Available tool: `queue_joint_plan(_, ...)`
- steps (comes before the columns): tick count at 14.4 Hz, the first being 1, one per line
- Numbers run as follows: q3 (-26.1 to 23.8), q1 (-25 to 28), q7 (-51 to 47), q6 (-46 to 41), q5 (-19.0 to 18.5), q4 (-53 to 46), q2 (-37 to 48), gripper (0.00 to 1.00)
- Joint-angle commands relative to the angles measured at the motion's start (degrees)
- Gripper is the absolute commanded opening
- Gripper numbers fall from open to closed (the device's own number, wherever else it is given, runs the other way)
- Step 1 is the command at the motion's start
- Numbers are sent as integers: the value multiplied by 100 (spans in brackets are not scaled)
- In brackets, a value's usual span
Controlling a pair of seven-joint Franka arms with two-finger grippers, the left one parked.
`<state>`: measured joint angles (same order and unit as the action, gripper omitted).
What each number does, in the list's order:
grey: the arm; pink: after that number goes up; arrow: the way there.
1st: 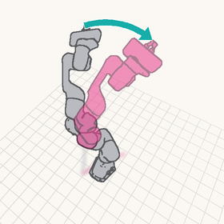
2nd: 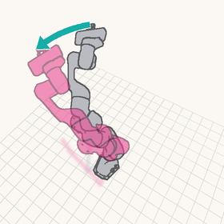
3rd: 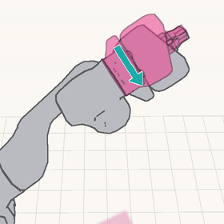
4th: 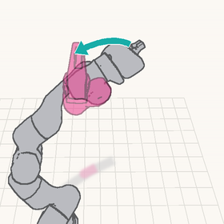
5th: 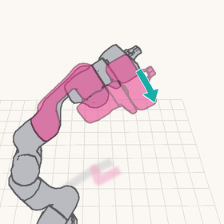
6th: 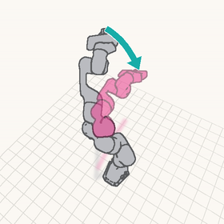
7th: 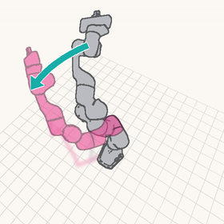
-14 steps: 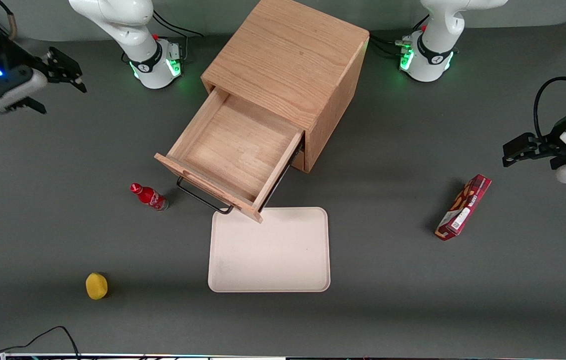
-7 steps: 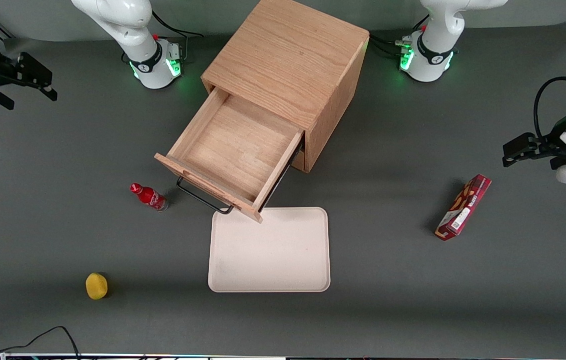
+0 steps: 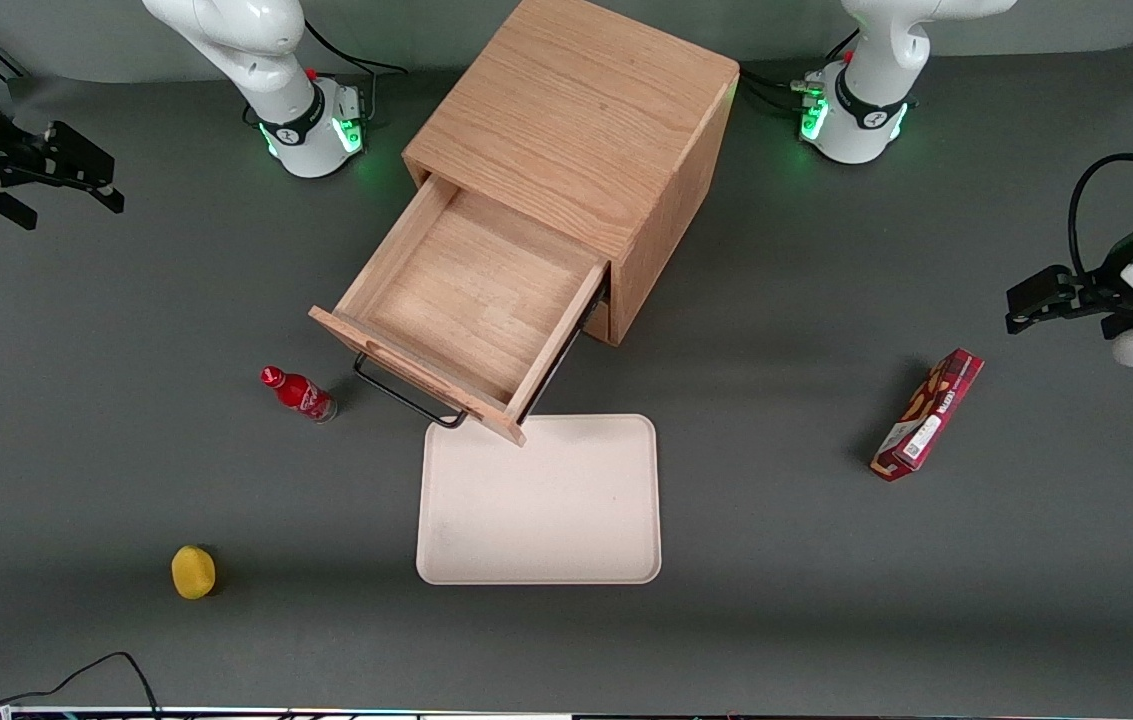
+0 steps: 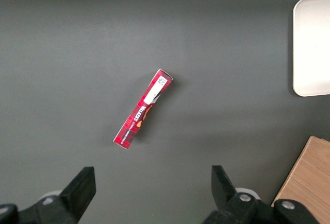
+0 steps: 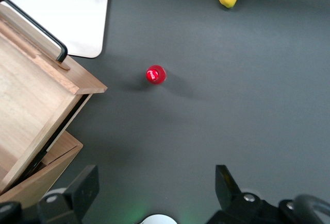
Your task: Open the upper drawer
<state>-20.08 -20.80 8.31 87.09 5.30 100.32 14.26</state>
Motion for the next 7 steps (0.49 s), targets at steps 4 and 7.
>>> queue_joint_plan(4, 785, 1288, -831, -210, -346, -602, -811, 100)
queue_joint_plan(7, 795, 1315, -866, -227, -346, -602, -802, 100)
